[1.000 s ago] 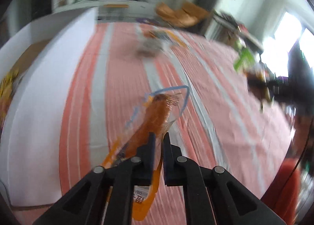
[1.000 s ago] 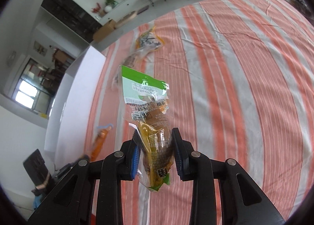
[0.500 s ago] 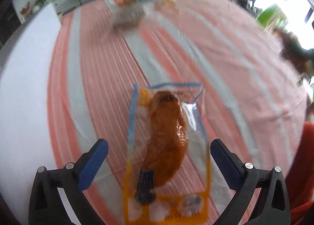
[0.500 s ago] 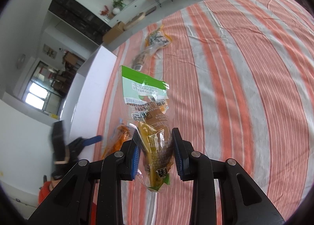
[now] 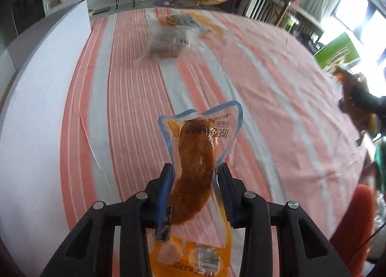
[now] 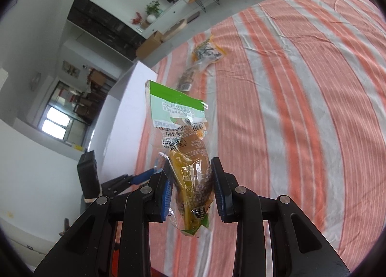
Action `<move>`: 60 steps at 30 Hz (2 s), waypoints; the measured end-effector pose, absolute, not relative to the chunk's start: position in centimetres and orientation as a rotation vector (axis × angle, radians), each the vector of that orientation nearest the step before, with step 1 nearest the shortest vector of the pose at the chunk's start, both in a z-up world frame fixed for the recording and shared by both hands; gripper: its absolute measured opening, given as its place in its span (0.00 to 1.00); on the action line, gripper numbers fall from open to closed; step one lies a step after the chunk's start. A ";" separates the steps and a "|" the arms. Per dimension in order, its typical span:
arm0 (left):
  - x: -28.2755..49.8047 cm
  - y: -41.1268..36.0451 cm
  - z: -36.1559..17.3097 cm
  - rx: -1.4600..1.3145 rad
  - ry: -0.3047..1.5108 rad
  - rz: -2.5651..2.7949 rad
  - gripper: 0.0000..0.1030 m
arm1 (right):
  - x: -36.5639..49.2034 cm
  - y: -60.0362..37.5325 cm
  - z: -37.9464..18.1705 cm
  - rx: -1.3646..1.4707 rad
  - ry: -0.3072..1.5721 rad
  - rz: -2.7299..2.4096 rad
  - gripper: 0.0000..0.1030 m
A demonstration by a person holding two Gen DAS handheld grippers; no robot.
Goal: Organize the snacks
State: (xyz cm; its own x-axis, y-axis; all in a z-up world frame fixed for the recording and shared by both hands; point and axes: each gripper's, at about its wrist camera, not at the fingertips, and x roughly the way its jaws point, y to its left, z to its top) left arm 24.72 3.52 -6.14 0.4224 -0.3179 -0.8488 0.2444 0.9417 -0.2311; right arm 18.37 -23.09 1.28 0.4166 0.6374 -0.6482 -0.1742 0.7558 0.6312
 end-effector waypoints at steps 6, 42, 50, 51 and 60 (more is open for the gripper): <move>23.3 6.5 -4.8 -0.315 1.005 -0.384 0.36 | 18.2 -21.4 3.1 0.522 1.007 0.583 0.30; 14.3 25.9 5.3 -0.343 0.717 0.121 0.94 | 23.1 1.0 -0.2 0.012 0.969 0.590 0.70; 13.9 8.3 5.2 -0.117 0.755 -0.084 1.00 | 22.1 -19.8 -7.7 -0.097 0.969 0.150 0.70; 14.3 6.2 4.2 -0.087 0.776 -0.078 1.00 | 21.8 -21.6 -8.0 -0.102 0.960 0.117 0.70; 17.0 -0.7 -1.1 0.032 0.852 -0.019 1.00 | 20.6 -26.1 -8.2 -0.055 0.894 0.052 0.72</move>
State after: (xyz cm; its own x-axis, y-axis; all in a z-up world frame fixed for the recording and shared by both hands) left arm 17.04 -0.67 -1.05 0.6580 -0.0039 -0.7530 0.0299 0.9993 0.0210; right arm 20.59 -26.14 -8.25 0.6250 0.0224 -0.7803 -0.0682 0.9973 -0.0260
